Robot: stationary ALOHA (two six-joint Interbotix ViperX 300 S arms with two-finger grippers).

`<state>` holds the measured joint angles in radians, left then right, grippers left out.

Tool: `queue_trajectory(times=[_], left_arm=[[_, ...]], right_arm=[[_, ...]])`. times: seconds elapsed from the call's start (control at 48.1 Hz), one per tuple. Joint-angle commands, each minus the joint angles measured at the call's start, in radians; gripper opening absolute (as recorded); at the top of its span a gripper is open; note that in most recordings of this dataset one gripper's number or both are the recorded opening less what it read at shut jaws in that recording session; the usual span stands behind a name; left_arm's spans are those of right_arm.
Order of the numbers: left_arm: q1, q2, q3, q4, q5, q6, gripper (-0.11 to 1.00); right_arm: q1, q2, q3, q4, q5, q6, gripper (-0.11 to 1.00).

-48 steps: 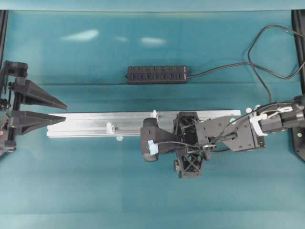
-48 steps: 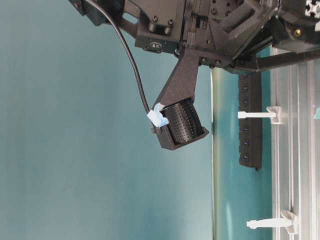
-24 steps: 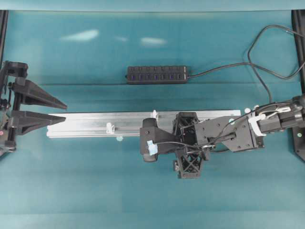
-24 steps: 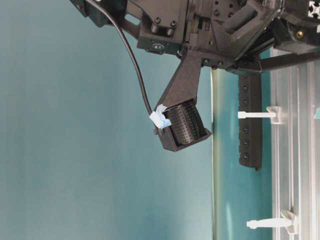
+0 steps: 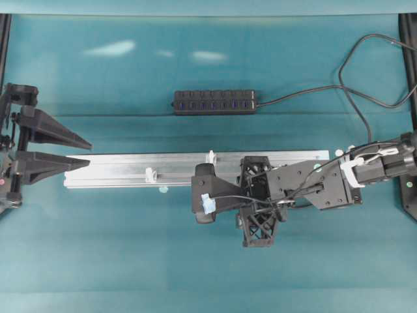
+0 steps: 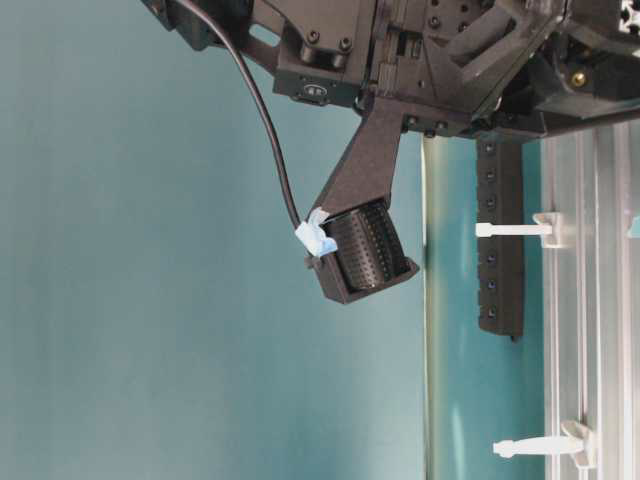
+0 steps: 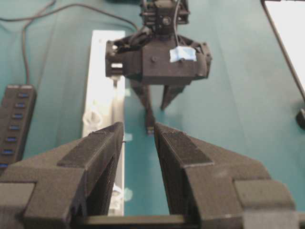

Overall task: Pass the USB cable through three rings with both arms.
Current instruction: 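Push the plug leftward through the rightmost white ring with right gripper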

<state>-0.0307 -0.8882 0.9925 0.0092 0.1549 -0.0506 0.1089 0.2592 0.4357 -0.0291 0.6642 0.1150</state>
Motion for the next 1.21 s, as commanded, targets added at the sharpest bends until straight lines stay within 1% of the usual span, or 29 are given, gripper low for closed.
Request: queue_trajectory(times=[0.0, 0.249, 0.582, 0.769, 1.06, 1.185], left_arm=[[0.000, 0.003, -0.011, 0.002, -0.006, 0.000, 0.43], [0.000, 0.003, -0.011, 0.002, -0.006, -0.005, 0.43], [0.003, 0.003, -0.011, 0.002, -0.006, -0.003, 0.43], [0.005, 0.003, -0.011, 0.002, -0.006, -0.003, 0.43], [0.003, 0.003, -0.012, 0.002, -0.006, -0.003, 0.43], [0.003, 0.002, -0.012, 0.002, -0.006, -0.003, 0.43]], right_arm=[[-0.032, 0.006, 0.002, -0.005, 0.002, 0.003, 0.01], [-0.021, 0.003, -0.003, -0.002, 0.005, 0.003, -0.07], [-0.020, 0.002, -0.006, -0.002, 0.018, 0.005, -0.08], [-0.017, -0.008, -0.015, 0.009, 0.035, 0.003, -0.08], [0.009, -0.112, -0.078, -0.002, 0.239, 0.003, -0.08], [0.011, -0.164, -0.100, -0.017, 0.324, 0.002, -0.08]])
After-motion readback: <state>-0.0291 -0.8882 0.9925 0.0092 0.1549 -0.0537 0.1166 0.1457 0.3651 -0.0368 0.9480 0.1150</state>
